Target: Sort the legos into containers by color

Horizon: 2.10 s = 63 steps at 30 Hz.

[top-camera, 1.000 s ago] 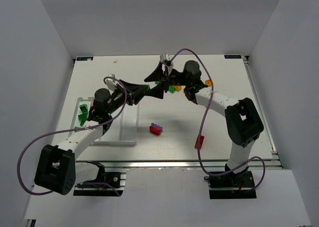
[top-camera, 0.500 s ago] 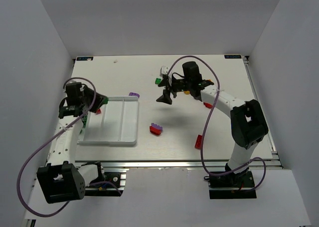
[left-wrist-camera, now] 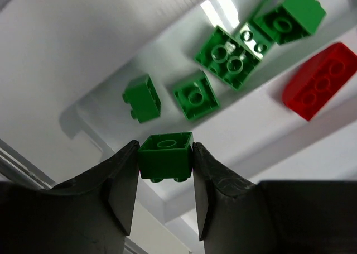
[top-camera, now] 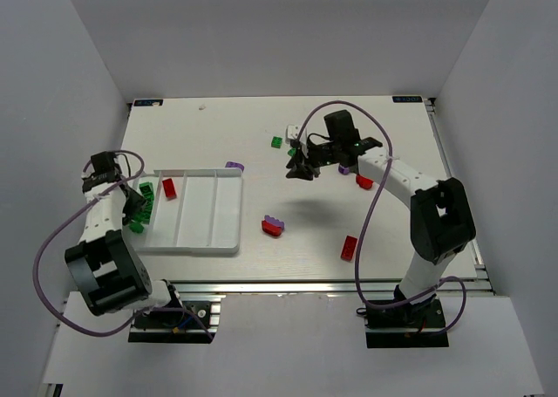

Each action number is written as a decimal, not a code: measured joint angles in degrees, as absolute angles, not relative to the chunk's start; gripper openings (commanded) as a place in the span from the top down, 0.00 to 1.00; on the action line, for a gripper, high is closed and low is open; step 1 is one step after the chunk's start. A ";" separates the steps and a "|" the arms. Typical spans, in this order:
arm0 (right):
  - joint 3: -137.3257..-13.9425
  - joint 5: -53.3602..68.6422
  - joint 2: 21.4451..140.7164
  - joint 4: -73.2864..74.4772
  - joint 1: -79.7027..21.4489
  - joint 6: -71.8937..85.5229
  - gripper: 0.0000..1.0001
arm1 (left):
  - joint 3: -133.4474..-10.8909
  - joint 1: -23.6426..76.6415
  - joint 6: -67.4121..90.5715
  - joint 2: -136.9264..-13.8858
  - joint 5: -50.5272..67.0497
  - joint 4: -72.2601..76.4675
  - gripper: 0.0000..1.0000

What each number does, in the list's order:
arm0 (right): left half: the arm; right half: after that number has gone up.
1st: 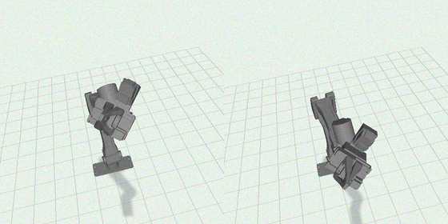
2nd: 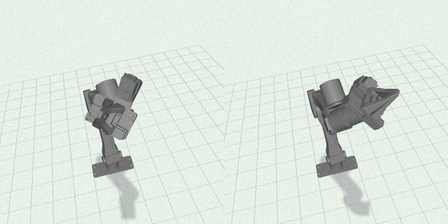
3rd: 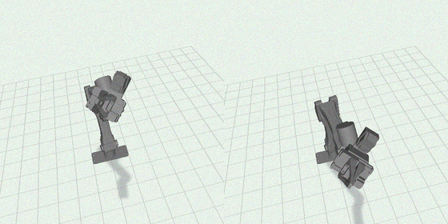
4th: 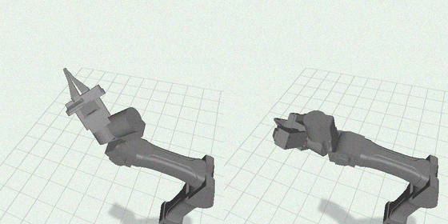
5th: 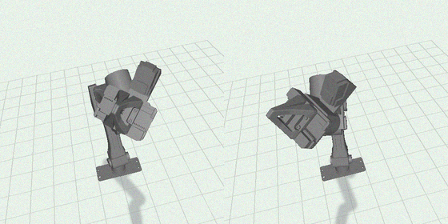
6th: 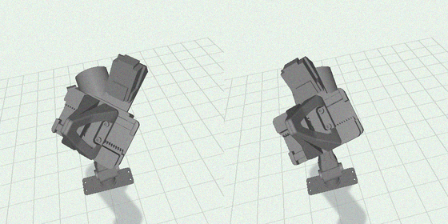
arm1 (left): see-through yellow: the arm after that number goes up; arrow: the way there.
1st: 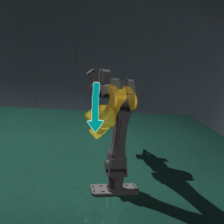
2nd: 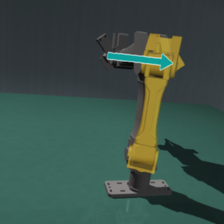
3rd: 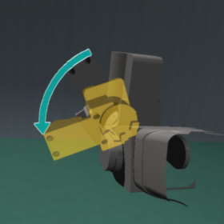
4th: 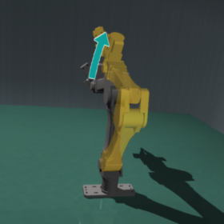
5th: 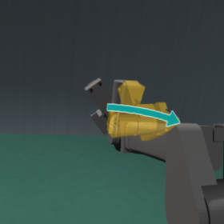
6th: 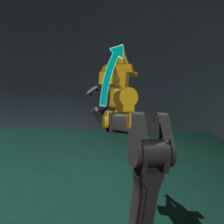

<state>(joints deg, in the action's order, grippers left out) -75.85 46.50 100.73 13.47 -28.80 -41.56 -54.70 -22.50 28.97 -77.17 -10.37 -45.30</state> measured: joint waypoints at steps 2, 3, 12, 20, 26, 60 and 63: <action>-75.85 46.68 100.38 13.39 -28.45 -41.41 0.61 | -55.64 -23.57 27.70 -79.33 -10.85 -44.27 0.85; -75.85 46.72 100.31 13.39 -28.12 -41.32 0.60 | -56.01 -23.97 27.20 -80.36 -11.07 -43.72 0.85; -75.18 46.81 100.20 13.19 -25.34 -40.69 0.50 | -60.38 -24.69 26.57 -89.52 -11.25 -38.83 0.60; -74.76 46.81 99.77 12.23 -24.01 -40.16 0.43 | -64.71 -24.69 27.68 -95.09 -11.51 -37.23 0.27; -74.00 46.61 99.50 11.84 -23.55 -39.55 0.37 | -65.80 -24.69 28.49 -95.26 -11.18 -37.36 0.20; -113.38 33.10 129.82 39.64 -23.92 -24.58 0.40 | -54.39 -24.75 36.38 -59.13 10.83 -40.03 0.02; -113.40 32.27 130.80 39.70 -24.14 -24.47 0.37 | -53.43 -24.77 37.10 -58.02 12.12 -39.79 0.02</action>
